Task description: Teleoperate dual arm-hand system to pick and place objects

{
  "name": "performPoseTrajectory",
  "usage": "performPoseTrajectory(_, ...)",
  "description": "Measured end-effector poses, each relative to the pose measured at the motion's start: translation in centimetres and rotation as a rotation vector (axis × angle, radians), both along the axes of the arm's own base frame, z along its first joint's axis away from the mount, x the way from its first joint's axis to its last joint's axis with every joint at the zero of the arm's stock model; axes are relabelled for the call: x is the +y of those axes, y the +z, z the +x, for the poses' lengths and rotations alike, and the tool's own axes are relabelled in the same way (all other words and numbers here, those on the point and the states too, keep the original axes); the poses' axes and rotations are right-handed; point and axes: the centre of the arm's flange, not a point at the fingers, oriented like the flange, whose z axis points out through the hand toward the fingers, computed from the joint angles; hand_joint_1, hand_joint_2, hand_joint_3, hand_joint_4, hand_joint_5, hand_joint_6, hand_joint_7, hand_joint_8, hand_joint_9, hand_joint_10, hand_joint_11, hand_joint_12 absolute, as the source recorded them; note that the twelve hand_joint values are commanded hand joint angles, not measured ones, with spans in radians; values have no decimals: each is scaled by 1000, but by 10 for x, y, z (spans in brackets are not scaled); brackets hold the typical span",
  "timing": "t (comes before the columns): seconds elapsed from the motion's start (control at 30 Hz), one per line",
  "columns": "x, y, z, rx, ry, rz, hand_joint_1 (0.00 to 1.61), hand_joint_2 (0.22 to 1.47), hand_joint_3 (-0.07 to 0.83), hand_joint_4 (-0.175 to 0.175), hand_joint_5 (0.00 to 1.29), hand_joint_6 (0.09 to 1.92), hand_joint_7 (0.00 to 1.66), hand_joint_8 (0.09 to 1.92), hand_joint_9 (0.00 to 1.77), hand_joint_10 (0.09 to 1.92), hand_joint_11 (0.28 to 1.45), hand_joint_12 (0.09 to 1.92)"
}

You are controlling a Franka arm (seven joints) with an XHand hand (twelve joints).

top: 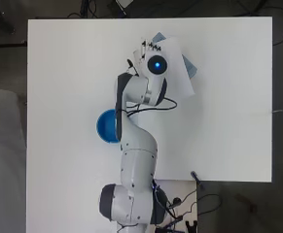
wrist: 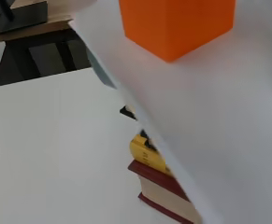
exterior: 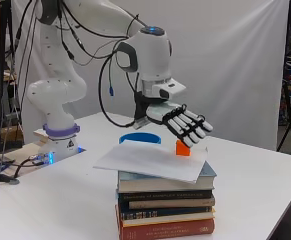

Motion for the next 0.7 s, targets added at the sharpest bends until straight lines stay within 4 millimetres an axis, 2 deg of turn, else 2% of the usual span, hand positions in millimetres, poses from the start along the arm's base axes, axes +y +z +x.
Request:
performPoseTrajectory(0.1,-16,-10,0,14,5,-8,437,1000,3,69,234,87,283,87,413,87,489,87)
performPoseTrajectory(0.27,-18,-19,-9,28,27,-1,465,1006,4,90,176,87,189,87,363,87,482,87)
performPoseTrajectory(0.3,-18,-18,-8,27,37,1,477,1013,6,93,189,87,192,87,363,87,479,87)
performPoseTrajectory(0.33,-17,-17,-7,24,51,2,517,1056,9,107,317,87,302,87,440,87,489,87)
performPoseTrajectory(0.37,-16,-16,-7,22,64,3,747,1127,8,73,464,534,520,434,668,87,582,87)
performPoseTrajectory(0.4,-14,-16,-8,21,74,6,852,1186,11,68,573,941,661,946,855,603,673,414)
performPoseTrajectory(0.43,-13,-17,-11,21,82,12,891,1219,9,97,644,1175,774,1374,1002,1166,737,933)
performPoseTrajectory(0.47,-12,-18,-13,16,92,20,905,1232,5,130,690,1280,843,1614,1083,1528,755,1301)
performPoseTrajectory(0.5,-12,-19,-16,7,101,32,911,1236,2,152,717,1324,880,1729,1121,1727,750,1514)
performPoseTrajectory(0.57,-10,-20,-20,-13,103,65,915,1235,0,170,741,1345,914,1790,1147,1871,734,1673)
performPoseTrajectory(0.7,-10,-18,-23,-41,85,88,910,1237,1,175,740,1357,940,1738,1165,1847,731,1704)
